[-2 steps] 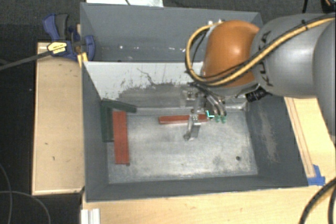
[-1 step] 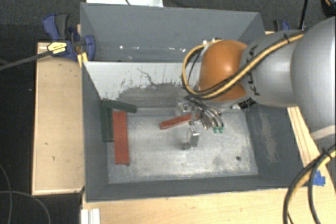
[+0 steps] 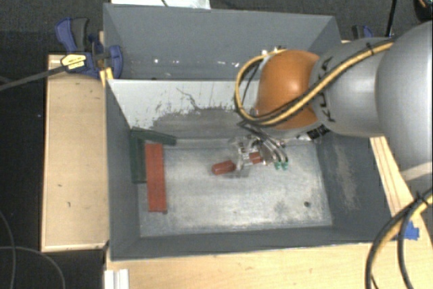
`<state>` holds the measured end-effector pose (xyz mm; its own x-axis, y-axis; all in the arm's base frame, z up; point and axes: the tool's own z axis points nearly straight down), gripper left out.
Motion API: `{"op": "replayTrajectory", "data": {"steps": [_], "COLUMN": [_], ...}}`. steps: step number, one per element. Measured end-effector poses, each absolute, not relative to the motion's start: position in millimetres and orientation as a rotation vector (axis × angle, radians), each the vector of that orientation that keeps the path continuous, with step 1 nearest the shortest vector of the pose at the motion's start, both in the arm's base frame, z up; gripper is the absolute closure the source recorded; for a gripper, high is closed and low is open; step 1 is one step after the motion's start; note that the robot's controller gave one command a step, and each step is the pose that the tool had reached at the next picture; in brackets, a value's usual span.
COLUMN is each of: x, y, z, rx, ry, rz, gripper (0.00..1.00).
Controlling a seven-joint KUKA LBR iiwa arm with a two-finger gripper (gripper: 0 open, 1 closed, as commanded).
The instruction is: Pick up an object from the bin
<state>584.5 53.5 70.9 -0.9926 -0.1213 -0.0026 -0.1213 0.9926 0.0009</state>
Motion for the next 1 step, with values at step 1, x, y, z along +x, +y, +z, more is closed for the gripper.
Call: {"op": "replayTrajectory", "data": {"steps": [1], "x": [588.0], "y": [98.5], "z": [206.5], "rx": [-0.102], "ry": [3.128], "rz": [0.005], "gripper": [1.00]}}
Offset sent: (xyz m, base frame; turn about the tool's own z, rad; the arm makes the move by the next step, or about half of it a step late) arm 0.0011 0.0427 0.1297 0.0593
